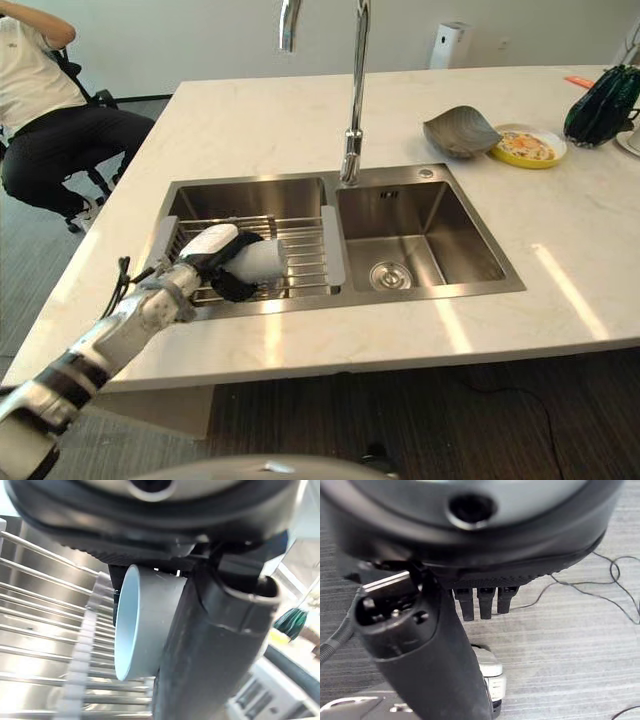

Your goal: Place the dishes in the dishwasher.

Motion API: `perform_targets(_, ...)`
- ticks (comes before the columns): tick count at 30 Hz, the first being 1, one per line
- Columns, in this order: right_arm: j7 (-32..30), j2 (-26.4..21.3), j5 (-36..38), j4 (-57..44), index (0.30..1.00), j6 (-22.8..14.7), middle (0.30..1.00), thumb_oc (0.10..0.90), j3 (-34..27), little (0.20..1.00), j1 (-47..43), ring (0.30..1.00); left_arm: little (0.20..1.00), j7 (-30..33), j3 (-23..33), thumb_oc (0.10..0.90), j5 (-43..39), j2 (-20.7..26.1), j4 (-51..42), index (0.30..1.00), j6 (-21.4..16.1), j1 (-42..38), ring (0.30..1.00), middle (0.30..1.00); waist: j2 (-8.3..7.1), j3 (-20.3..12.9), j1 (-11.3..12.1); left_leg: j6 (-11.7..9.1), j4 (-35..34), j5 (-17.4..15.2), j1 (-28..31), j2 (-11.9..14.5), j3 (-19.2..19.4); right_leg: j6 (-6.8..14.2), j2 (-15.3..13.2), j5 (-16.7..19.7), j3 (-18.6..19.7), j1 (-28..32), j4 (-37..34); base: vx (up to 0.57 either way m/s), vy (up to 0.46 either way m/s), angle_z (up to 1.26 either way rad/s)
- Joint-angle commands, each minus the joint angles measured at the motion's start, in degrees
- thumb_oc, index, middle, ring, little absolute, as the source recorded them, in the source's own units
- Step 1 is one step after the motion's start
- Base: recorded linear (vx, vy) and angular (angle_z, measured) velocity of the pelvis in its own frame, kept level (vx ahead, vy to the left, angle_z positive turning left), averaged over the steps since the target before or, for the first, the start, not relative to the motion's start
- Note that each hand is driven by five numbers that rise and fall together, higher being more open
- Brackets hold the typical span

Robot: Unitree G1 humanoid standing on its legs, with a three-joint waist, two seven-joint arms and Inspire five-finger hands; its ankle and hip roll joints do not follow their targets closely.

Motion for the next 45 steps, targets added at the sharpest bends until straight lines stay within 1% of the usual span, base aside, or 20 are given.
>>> perform_targets(1,-0.3,0.5,0.3,1.1,0.900,-1.8,0.900,0.800,0.3,0.900,-3.1,0.900,0.300,6.5,14.4,0.400,-11.9,2.4,-8.1,0.300,-6.9,-6.7,0.300,0.300,1.47,0.8,2.7,-3.7,1.5,-0.3,0.1,5.2,-4.4,3.7,-0.8,-5.3,-2.2,0.9,1.0,-0.01,-0.141,0.27)
perform_targets(3,0.2,0.8,-1.3,0.0,0.900,-2.0,0.900,0.800,1.8,0.900,-3.4,0.900,0.300,6.6,25.1,0.400,-23.3,-2.6,-15.5,0.300,-9.6,0.8,0.300,0.300,2.06,1.4,4.8,-4.9,1.9,1.9,-1.5,6.4,-6.3,2.7,0.6,-6.3,-3.7,1.2,1.0,-0.02,-0.239,0.40)
perform_targets(5,0.2,0.5,-1.8,-0.7,0.900,-2.1,0.900,0.800,2.4,0.900,-3.7,0.900,0.300,6.7,27.6,0.400,-25.9,-4.1,-17.1,0.300,-10.0,2.1,0.300,0.300,2.55,1.8,5.2,-5.5,2.1,3.0,-2.7,6.8,-7.9,2.4,1.2,-7.3,-4.7,1.4,1.0,-0.05,-0.132,0.38)
perform_targets(7,0.0,-0.9,-2.3,-3.0,0.900,-2.4,0.900,0.800,3.2,0.900,-4.8,0.900,0.300,7.5,30.3,0.400,-30.9,-8.5,-17.8,0.300,-11.2,1.5,0.300,0.300,3.65,4.1,8.0,-7.9,2.5,10.5,-9.0,7.6,-9.5,1.6,1.4,-8.7,-9.4,1.3,1.0,-0.25,-0.166,0.61)
perform_targets(9,-0.4,-2.4,-2.6,-4.1,0.900,-2.4,0.900,0.800,2.7,0.900,-5.5,0.900,0.300,7.1,31.4,0.400,-32.8,-11.0,-17.4,0.300,-11.5,1.4,0.300,0.300,4.42,4.7,8.3,-7.6,1.8,13.5,-13.2,7.3,-4.2,1.4,0.5,-9.1,-14.4,1.3,1.0,-0.26,-0.127,1.79)
perform_targets(11,-0.7,-3.4,-3.0,-4.6,0.900,-2.3,0.900,0.800,2.1,0.900,-5.6,0.900,0.300,6.7,33.7,0.400,-34.3,-12.9,-17.4,0.300,-11.9,4.4,0.300,0.300,5.23,5.3,9.4,-7.4,2.6,12.8,-14.0,7.1,-1.5,1.1,-0.6,-8.7,-18.4,1.1,1.0,-0.25,-0.059,1.71)
perform_targets(16,-1.1,-3.9,-3.1,-3.1,0.900,-2.0,0.900,0.800,0.6,0.900,-5.8,0.900,0.300,5.0,36.9,0.400,-35.0,-16.3,-18.1,0.300,-11.8,11.3,0.300,0.300,5.43,5.0,9.7,-6.6,7.6,8.5,-11.2,7.5,-2.0,0.5,-2.4,-7.1,-22.8,0.3,1.0,-0.23,0.005,0.90)
perform_targets(17,2.0,-7.5,-1.8,-1.5,0.900,-0.9,0.900,0.800,-2.2,0.900,-4.6,0.900,0.300,4.2,38.3,0.400,-34.6,-15.5,-16.6,0.300,-11.9,12.2,0.300,0.300,4.28,4.3,8.6,-7.2,9.1,6.2,-7.9,9.5,1.1,0.9,-3.1,-7.2,-23.9,-0.8,1.0,-0.23,0.002,0.94)
perform_targets(19,0.1,-8.1,-1.6,0.2,0.900,-1.6,0.900,0.800,-2.8,0.900,-6.2,0.900,0.300,2.4,36.7,0.400,-34.8,-15.4,-16.4,0.300,-12.2,11.0,0.300,0.300,4.41,4.0,9.0,-7.5,9.9,5.5,-5.7,11.0,2.8,1.1,-4.1,-6.5,-26.4,-0.9,1.0,-0.29,0.077,1.43)
perform_targets(22,-1.6,-6.0,-1.2,3.4,0.900,-0.9,0.900,0.800,-3.4,0.900,-7.8,0.900,0.300,2.5,34.0,0.400,-34.3,-16.1,-15.6,0.300,-11.8,10.6,0.300,0.300,4.82,1.6,7.5,-8.5,9.4,7.4,-0.6,15.9,7.4,2.7,-8.8,-2.3,-32.6,-1.5,1.8,-0.30,0.323,2.18)
perform_targets(25,-1.7,-5.5,-0.6,4.4,0.900,-0.6,0.900,0.800,-4.7,0.900,-7.3,0.900,0.300,2.1,32.5,0.400,-33.9,-15.7,-15.7,0.300,-11.7,10.2,0.300,0.300,4.96,0.5,6.3,-8.5,7.2,8.6,0.6,16.9,8.1,3.8,-11.1,-0.1,-35.2,-1.0,2.0,-0.15,0.295,1.06)
perform_targets(28,-2.4,-5.4,-0.3,6.4,0.900,0.1,0.900,0.800,-7.4,0.900,-7.2,0.900,0.300,0.4,30.1,0.400,-33.7,-16.3,-16.7,0.300,-10.9,10.2,0.300,0.300,4.82,-0.4,5.8,-8.5,4.0,3.6,-0.2,16.2,9.4,6.4,-15.8,3.6,-38.0,-0.5,3.4,-0.22,0.541,1.55)
perform_targets(30,-2.3,-5.8,-1.4,7.2,0.900,0.3,0.900,0.800,-7.8,0.900,-7.7,0.900,0.300,-0.1,29.5,0.400,-33.1,-16.7,-17.3,0.300,-10.5,11.3,0.300,0.300,4.38,-0.4,6.0,-8.5,4.7,-0.1,-0.9,15.2,8.6,7.2,-17.4,4.3,-37.7,-0.5,3.9,-0.08,0.421,1.30)
perform_targets(32,-3.2,-5.7,-1.2,7.1,0.900,0.4,0.900,0.800,-10.3,0.900,-8.9,0.900,0.300,-0.9,28.1,0.400,-31.9,-16.3,-18.1,0.300,-9.8,13.3,0.300,0.300,2.41,1.6,7.8,-6.3,8.9,-5.4,-4.2,10.4,3.8,7.6,-21.7,6.0,-34.3,-0.5,9.0,-0.11,0.494,0.91)
perform_targets(34,-3.1,-4.9,0.6,6.2,0.900,0.4,0.900,0.800,-11.6,0.900,-10.5,0.900,0.300,-0.8,25.9,0.400,-31.8,-15.9,-17.6,0.300,-10.4,12.6,0.300,0.300,0.93,3.0,6.7,-4.2,9.4,-6.4,-6.1,6.3,0.3,7.6,-21.8,7.4,-24.9,-2.0,10.8,-0.13,0.379,1.03)
perform_targets(36,-3.2,-4.3,2.4,5.8,0.900,0.2,0.900,0.800,-11.6,0.900,-11.4,0.900,0.300,-0.5,22.5,0.400,-32.2,-15.3,-16.3,0.300,-10.8,10.5,0.300,0.300,0.62,3.3,5.1,-2.0,8.2,-6.2,-7.1,2.1,-5.2,6.8,-16.3,2.8,-9.4,-4.3,10.9,0.03,0.348,1.97)
perform_targets(37,-3.2,-4.3,2.4,5.8,0.900,0.2,0.900,0.800,-11.7,0.900,-11.4,0.900,0.300,-0.4,22.4,0.400,-32.2,-15.3,-16.2,0.300,-10.9,10.3,0.300,0.300,0.59,3.3,5.2,-1.9,8.2,-6.0,-7.2,2.1,-5.2,6.7,-16.3,2.7,-9.3,-4.7,11.2,0.15,0.277,2.12)
perform_targets(39,-3.6,-3.1,5.1,4.0,0.900,-0.8,0.900,0.800,-9.8,0.900,-11.2,0.900,0.300,0.3,18.7,0.400,-32.6,-14.3,-14.5,0.300,-11.1,7.4,0.300,0.300,-0.12,4.7,3.9,0.1,6.2,-5.0,-6.6,-2.5,-13.3,5.1,-7.2,-4.1,0.6,-5.7,12.4,0.21,0.297,1.57)
perform_targets(43,-3.4,-1.8,5.2,0.0,0.900,-2.1,0.900,0.800,-6.0,0.900,-11.7,0.900,0.300,1.3,17.9,0.400,-31.8,-13.7,-13.3,0.300,-10.9,6.6,0.300,0.300,-1.49,6.0,4.3,1.1,4.7,-3.8,-6.2,-4.2,-16.7,3.7,-4.0,-5.6,-1.2,-6.0,12.5,0.05,0.039,1.64)
perform_targets(45,-3.8,-0.6,4.8,-2.8,0.900,-3.1,0.900,0.800,-3.2,0.900,-11.7,0.900,0.300,1.8,17.9,0.400,-31.5,-14.2,-11.8,0.300,-11.1,6.8,0.300,0.300,-3.37,6.2,5.0,0.9,4.7,-3.4,-7.0,-5.6,-19.0,3.4,-3.2,-5.4,-1.1,-4.1,10.1,0.02,-0.083,1.18)
